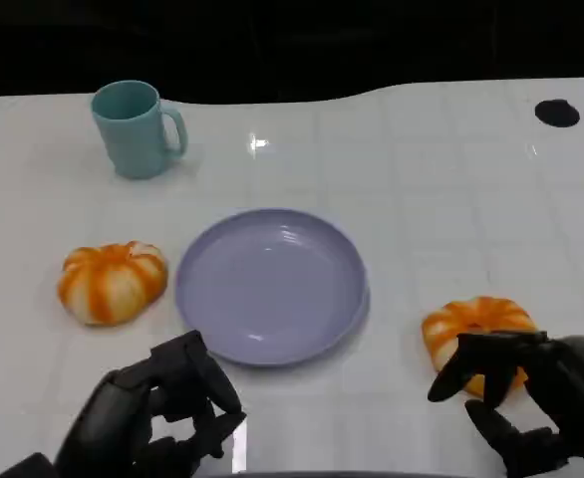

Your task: Grasp the bread from the table and place it into the plate.

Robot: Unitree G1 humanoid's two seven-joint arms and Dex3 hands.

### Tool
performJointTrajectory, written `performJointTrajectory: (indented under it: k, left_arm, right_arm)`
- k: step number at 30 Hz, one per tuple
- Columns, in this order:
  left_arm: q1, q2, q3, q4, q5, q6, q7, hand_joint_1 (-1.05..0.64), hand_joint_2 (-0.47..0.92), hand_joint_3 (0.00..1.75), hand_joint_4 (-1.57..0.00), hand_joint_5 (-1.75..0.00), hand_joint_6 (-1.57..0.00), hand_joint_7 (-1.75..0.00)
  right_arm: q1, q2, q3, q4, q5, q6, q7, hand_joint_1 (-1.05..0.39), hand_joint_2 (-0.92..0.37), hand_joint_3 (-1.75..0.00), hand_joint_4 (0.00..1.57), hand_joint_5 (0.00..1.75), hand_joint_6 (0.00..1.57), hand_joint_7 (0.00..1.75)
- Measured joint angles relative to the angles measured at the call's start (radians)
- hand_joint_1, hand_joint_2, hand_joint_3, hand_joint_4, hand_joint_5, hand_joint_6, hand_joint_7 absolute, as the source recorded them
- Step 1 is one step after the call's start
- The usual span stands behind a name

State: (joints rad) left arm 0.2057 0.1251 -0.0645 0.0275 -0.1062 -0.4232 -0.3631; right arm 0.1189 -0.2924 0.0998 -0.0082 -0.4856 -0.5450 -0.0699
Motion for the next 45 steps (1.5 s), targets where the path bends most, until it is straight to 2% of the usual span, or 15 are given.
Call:
performJointTrajectory:
  k: [2, 6, 9, 14, 19, 22, 27, 34, 45]
  left_arm:
    - [-0.001, 0.000, 0.001, 0.001, 0.000, 0.000, 0.000, -0.51, 0.92, 0.34, -0.68, -1.75, -0.58, -1.58]
    - [-0.001, 0.000, 0.002, 0.002, 0.000, 0.000, 0.000, -0.52, 0.92, 0.33, -0.68, -1.75, -0.58, -1.58]
    - [-0.001, 0.000, 0.002, 0.002, -0.001, 0.000, 0.000, -0.52, 0.92, 0.33, -0.68, -1.75, -0.59, -1.58]
    - [-0.002, 0.000, 0.003, 0.002, -0.002, 0.000, 0.000, -0.52, 0.92, 0.33, -0.67, -1.75, -0.58, -1.57]
    - [-0.004, 0.000, 0.003, 0.006, -0.002, 0.000, 0.000, -0.53, 0.92, 0.33, -0.68, -1.75, -0.59, -1.57]
    - [-0.006, 0.000, 0.003, 0.007, -0.001, 0.000, 0.000, -0.53, 0.92, 0.33, -0.68, -1.75, -0.59, -1.57]
    - [-0.008, -0.001, 0.001, 0.008, 0.000, 0.000, 0.000, -0.53, 0.92, 0.33, -0.68, -1.75, -0.59, -1.58]
    - [-0.007, -0.004, 0.000, 0.008, 0.003, 0.000, 0.000, -0.54, 0.92, 0.34, -0.68, -1.75, -0.59, -1.58]
    - [-0.004, -0.006, -0.001, 0.005, 0.000, 0.000, 0.000, -0.53, 0.92, 0.33, -0.69, -1.75, -0.59, -1.58]
  right_arm:
    - [0.002, -0.002, -0.005, -0.030, -0.018, 0.027, 0.001, -0.23, -0.46, -0.83, 0.44, 1.07, 0.57, 0.52]
    - [0.017, -0.020, -0.012, -0.126, -0.077, 0.130, 0.043, -0.36, -0.76, -0.21, 0.27, 0.74, 0.46, 0.23]
    - [0.026, -0.038, -0.021, -0.206, -0.125, 0.208, 0.081, -0.44, -0.82, -0.08, 0.16, 0.66, 0.40, 0.14]
    - [0.039, -0.066, -0.026, -0.334, -0.229, 0.353, 0.171, -0.55, -0.84, -0.02, 0.02, 0.63, 0.30, 0.06]
    - [0.035, -0.081, -0.021, -0.401, -0.306, 0.460, 0.256, -0.58, -0.83, 0.00, 0.00, 0.48, 0.26, 0.02]
    - [0.015, -0.093, -0.009, -0.405, -0.343, 0.496, 0.297, -0.60, -0.82, 0.00, 0.00, 0.46, 0.25, 0.01]
    - [-0.027, -0.109, 0.030, -0.393, -0.393, 0.513, 0.335, -0.61, -0.81, 0.00, 0.01, 0.46, 0.27, 0.02]
    - [-0.094, -0.113, 0.091, -0.278, -0.433, 0.526, 0.335, -0.61, -0.82, -0.01, 0.00, 0.47, 0.27, 0.01]
    - [-0.265, -0.099, 0.230, 0.042, -0.504, 0.562, 0.279, -0.64, -0.87, -0.01, 0.05, 0.42, 0.28, 0.01]
